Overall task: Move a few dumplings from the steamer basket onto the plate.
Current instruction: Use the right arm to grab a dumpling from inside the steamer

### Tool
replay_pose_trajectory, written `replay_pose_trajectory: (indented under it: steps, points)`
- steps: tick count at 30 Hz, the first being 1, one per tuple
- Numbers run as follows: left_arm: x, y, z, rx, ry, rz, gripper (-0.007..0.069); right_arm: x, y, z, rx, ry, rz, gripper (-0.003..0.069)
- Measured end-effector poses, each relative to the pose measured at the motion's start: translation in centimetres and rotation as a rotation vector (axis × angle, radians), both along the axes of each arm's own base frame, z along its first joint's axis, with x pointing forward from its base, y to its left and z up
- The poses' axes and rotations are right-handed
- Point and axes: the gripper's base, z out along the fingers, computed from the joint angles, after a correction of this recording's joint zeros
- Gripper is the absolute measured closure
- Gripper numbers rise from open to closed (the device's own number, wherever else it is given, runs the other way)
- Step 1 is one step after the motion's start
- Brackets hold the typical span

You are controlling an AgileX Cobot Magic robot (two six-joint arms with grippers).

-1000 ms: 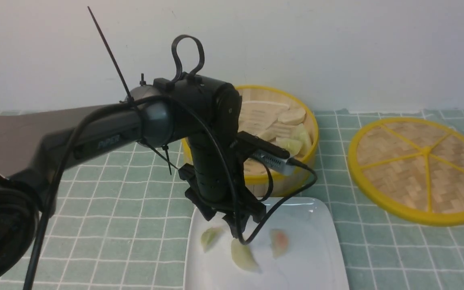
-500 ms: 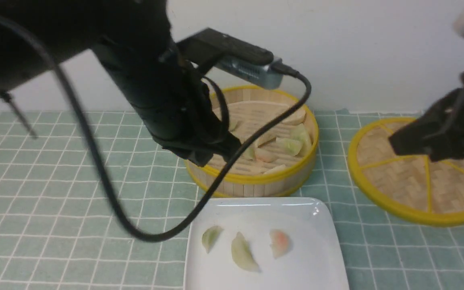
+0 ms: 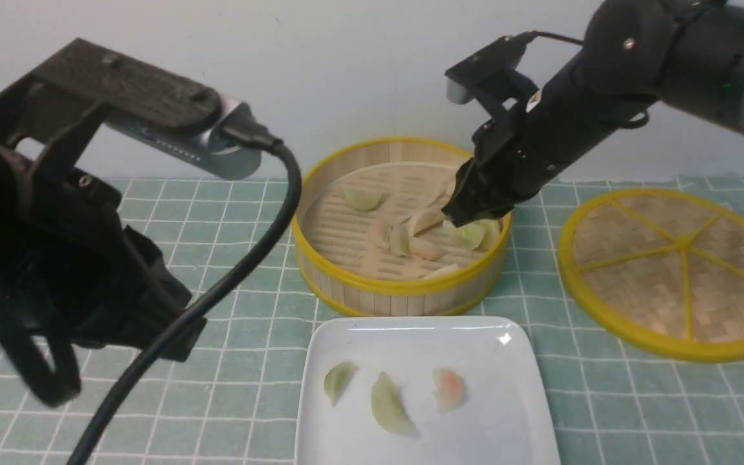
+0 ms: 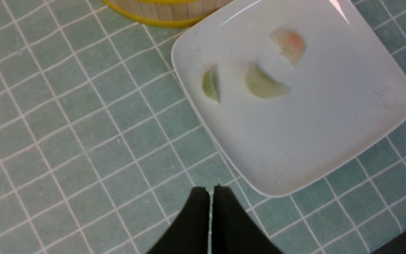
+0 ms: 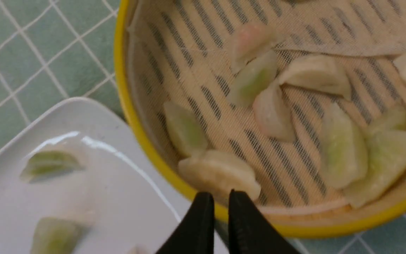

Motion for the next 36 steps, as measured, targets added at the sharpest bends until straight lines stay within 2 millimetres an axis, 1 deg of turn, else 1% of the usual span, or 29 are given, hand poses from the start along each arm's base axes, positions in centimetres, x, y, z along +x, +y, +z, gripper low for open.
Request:
replay_pose_trajectory:
  steps: [3, 5, 7, 8, 9, 10, 11, 13, 15, 16, 17, 20, 22, 23, 25, 27, 28, 29, 30, 31, 32, 33, 35, 36]
  points:
    - [-0.7, 0.9, 0.0, 0.017, -0.006, 0.032, 0.0631, 2.5, 1.1, -3.0, -0.009, 0.018, -0.003, 0.0498]
    - [-1.0, 1.3, 0.1, 0.044, -0.006, 0.047, 0.0631, 3.4, 1.5, -4.3, -0.014, 0.026, -0.002, 0.0445]
    - [-1.0, 1.7, 0.1, 0.065, -0.014, 0.067, 0.0631, 4.5, 2.0, -5.9, -0.019, 0.035, -0.003, 0.037]
    - [-1.0, 1.8, 0.1, 0.076, -0.018, 0.076, 0.0631, 4.9, 2.1, -6.5, -0.021, 0.036, -0.002, 0.034]
    - [-1.0, 1.8, 0.2, 0.077, -0.021, 0.078, 0.0631, 5.0, 2.2, -6.5, -0.019, 0.033, -0.002, 0.0334]
    - [-1.0, 2.0, 0.2, 0.085, -0.029, 0.089, 0.0631, 5.4, 2.3, -7.1, -0.022, 0.037, -0.002, 0.0304]
    - [-0.9, 2.0, 0.2, 0.091, -0.033, 0.093, 0.0631, 5.6, 2.4, -7.3, -0.021, 0.032, -0.002, 0.0288]
    - [-0.9, 2.2, 0.2, 0.097, -0.04, 0.109, 0.0631, 6.1, 2.6, -8.4, -0.027, 0.031, -0.005, 0.0265]
    - [-0.8, 2.2, 0.2, 0.101, -0.044, 0.112, 0.0631, 6.3, 2.6, -9.4, -0.034, 0.033, -0.009, 0.0263]
    - [-0.8, 2.2, 0.3, 0.102, -0.044, 0.113, 0.0631, 6.4, 2.6, -9.8, -0.039, 0.038, -0.011, 0.0277]
    - [-0.8, 2.2, 0.3, 0.102, -0.045, 0.113, 0.0631, 6.4, 2.6, -9.9, -0.04, 0.041, -0.019, 0.0304]
    - [-0.8, 2.2, 0.3, 0.103, -0.045, 0.114, 0.0631, 6.3, 2.6, -9.6, -0.031, 0.056, -0.048, 0.045]
    - [-0.8, 2.2, 0.3, 0.104, -0.046, 0.115, 0.0631, 6.2, 2.5, -9.1, -0.03, 0.064, -0.05, 0.0461]
    - [-0.8, 2.3, 0.3, 0.105, -0.047, 0.116, 0.0631, 5.9, 2.5, -8.3, -0.032, 0.071, -0.046, 0.0455]
    - [-0.8, 2.3, 0.3, 0.108, -0.05, 0.117, 0.0631, 5.5, 2.3, -5.9, -0.025, 0.06, -0.034, 0.0454]
    - [-0.8, 2.3, 0.3, 0.109, -0.05, 0.117, 0.0631, 4.8, 2.1, -2.7, -0.008, 0.041, -0.026, 0.0454]
    - [-0.8, 2.3, 0.3, 0.11, -0.051, 0.118, 0.0631, 4.7, 2.1, -2.3, -0.005, 0.038, -0.027, 0.0454]
    - [-0.8, 2.3, 0.3, 0.11, -0.051, 0.118, 0.0631, 4.1, 1.9, -0.7, 0.002, 0.031, -0.023, 0.0454]
    - [-0.8, 2.3, 0.3, 0.111, -0.051, 0.118, 0.0631, 3.1, 1.5, 1.6, 0.01, 0.028, -0.018, 0.0454]
    - [-0.8, 2.3, 0.3, 0.111, -0.051, 0.118, 0.0631, 2.3, 1.2, 3.3, 0.012, 0.028, -0.016, 0.0454]
    - [-0.8, 2.3, 0.3, 0.111, -0.051, 0.118, 0.0631, 1.7, 0.9, 4.4, 0.015, 0.024, -0.014, 0.0454]
    - [-0.8, 2.3, 0.3, 0.111, -0.051, 0.118, 0.0631, 1.4, 0.8, 4.9, 0.018, 0.021, -0.015, 0.0454]
    - [-0.8, 2.3, 0.3, 0.111, -0.051, 0.118, 0.0631, -0.3, 0.1, 7.9, 0.043, -0.009, -0.03, 0.0454]
    - [-0.8, 2.3, 0.3, 0.111, -0.051, 0.118, 0.0631, -0.4, 0.0, 7.9, 0.044, -0.006, -0.033, 0.0454]
